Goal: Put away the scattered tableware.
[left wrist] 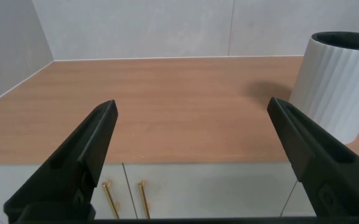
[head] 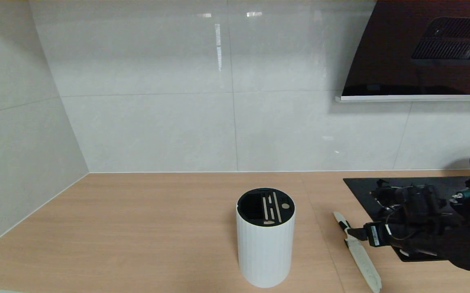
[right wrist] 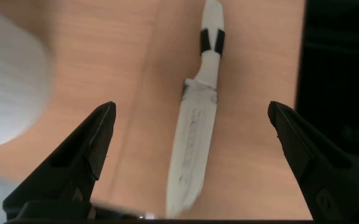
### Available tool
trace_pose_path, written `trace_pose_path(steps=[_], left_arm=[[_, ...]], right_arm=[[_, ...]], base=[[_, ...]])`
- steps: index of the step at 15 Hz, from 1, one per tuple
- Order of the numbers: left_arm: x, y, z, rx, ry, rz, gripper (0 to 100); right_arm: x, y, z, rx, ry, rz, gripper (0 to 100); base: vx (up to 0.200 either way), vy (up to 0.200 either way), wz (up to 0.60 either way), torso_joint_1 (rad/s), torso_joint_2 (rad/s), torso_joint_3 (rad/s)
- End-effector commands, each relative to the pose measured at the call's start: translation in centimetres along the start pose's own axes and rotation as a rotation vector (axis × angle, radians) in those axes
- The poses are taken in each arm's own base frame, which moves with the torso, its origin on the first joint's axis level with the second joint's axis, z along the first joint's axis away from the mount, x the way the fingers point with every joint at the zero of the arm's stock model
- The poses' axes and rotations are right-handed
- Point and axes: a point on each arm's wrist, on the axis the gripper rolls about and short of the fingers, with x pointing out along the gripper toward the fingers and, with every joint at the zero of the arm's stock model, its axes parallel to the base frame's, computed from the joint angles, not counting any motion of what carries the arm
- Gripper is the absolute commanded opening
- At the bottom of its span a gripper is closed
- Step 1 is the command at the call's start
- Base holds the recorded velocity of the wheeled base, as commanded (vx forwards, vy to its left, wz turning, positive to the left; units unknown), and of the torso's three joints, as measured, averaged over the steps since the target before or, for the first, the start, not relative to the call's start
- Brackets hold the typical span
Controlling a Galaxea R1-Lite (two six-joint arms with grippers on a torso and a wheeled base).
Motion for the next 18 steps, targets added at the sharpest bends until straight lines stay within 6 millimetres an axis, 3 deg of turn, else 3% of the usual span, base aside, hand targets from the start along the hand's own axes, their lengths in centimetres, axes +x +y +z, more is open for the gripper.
trace_pose_path(steps=[1,7,18], left_arm=[[0.0,0.0,0.0,0.0,0.0,0.001,100],[0.0,0.0,0.0,0.0,0.0,-0.001,100],[0.0,0.0,0.0,0.0,0.0,-0.001,100]], right_arm=[[3.5,0.5,-1.7,-0.014,0.086,0.002,100],[7.0,0.3,-2.9,-0.018,0.139,-0.018,100],[8.7,-0.1,-2.7,-0.013,0.128,-0.075,100]], base=[[0.0,0.0,0.0,0.0,0.0,0.0],[0.0,0.0,0.0,0.0,0.0,0.0],[0.0,0.0,0.0,0.0,0.0,0.0]])
